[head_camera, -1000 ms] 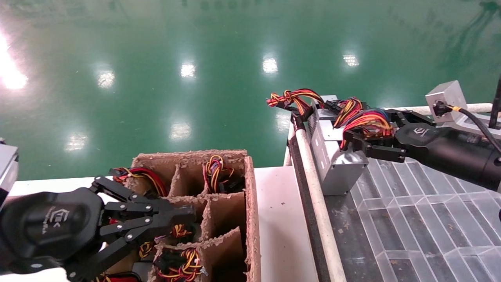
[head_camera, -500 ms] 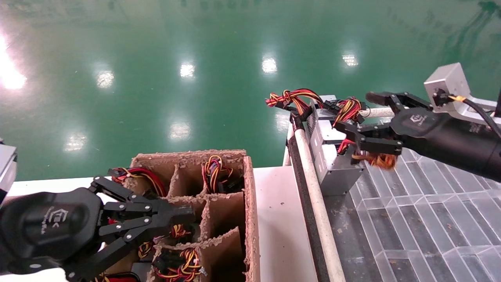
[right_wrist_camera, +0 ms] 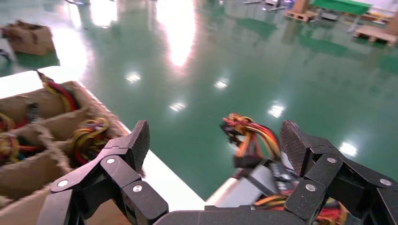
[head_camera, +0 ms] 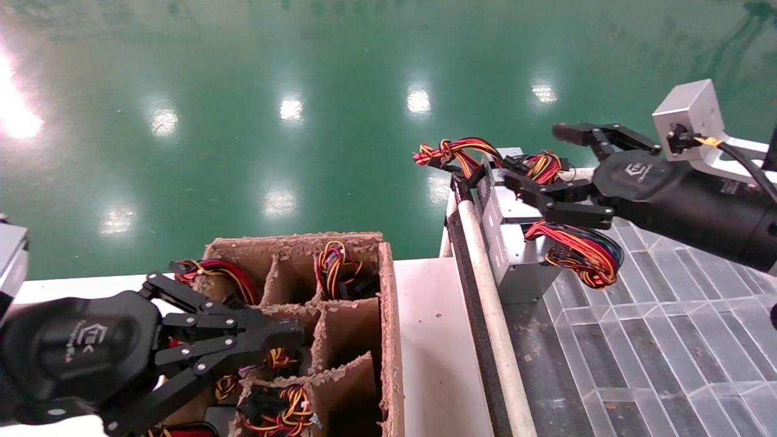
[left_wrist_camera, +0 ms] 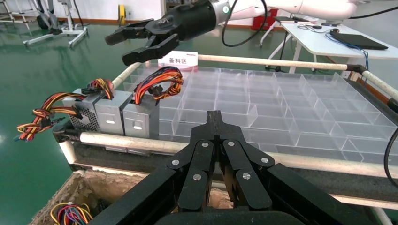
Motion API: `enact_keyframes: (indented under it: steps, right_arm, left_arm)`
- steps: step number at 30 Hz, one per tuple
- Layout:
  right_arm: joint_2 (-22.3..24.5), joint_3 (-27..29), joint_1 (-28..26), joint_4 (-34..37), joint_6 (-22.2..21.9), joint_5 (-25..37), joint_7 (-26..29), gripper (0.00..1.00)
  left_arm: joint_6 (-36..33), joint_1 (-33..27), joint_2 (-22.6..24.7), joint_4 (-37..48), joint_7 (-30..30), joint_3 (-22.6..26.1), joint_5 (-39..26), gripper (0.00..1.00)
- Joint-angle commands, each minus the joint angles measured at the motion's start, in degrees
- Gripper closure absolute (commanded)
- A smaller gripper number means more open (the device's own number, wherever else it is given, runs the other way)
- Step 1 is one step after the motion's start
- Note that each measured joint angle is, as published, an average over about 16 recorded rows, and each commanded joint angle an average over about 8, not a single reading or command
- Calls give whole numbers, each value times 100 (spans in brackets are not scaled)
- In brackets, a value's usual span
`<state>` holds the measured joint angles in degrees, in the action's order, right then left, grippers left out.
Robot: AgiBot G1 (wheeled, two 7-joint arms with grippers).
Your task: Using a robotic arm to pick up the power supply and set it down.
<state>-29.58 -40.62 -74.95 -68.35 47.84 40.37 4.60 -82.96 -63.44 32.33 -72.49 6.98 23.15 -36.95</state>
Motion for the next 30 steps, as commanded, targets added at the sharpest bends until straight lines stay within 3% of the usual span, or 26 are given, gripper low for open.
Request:
enact_keyframes:
  steps: [1,7,15,30]
  right_arm:
    - [-13,66,33,-21,106,11,15,0]
    - [-71,327,175,-76,506,26,80,0]
    - [-148,676,366,-149,1043,46,168,0]
    - [-295,1337,727,-288,2060,85,334,0]
  left_arm:
    - [0,0,0,0,0,0,0,100]
    - [0,0,0,0,0,0,0,100]
    - [0,0,0,0,0,0,0,0]
    - [0,0,0,0,0,1,1,0]
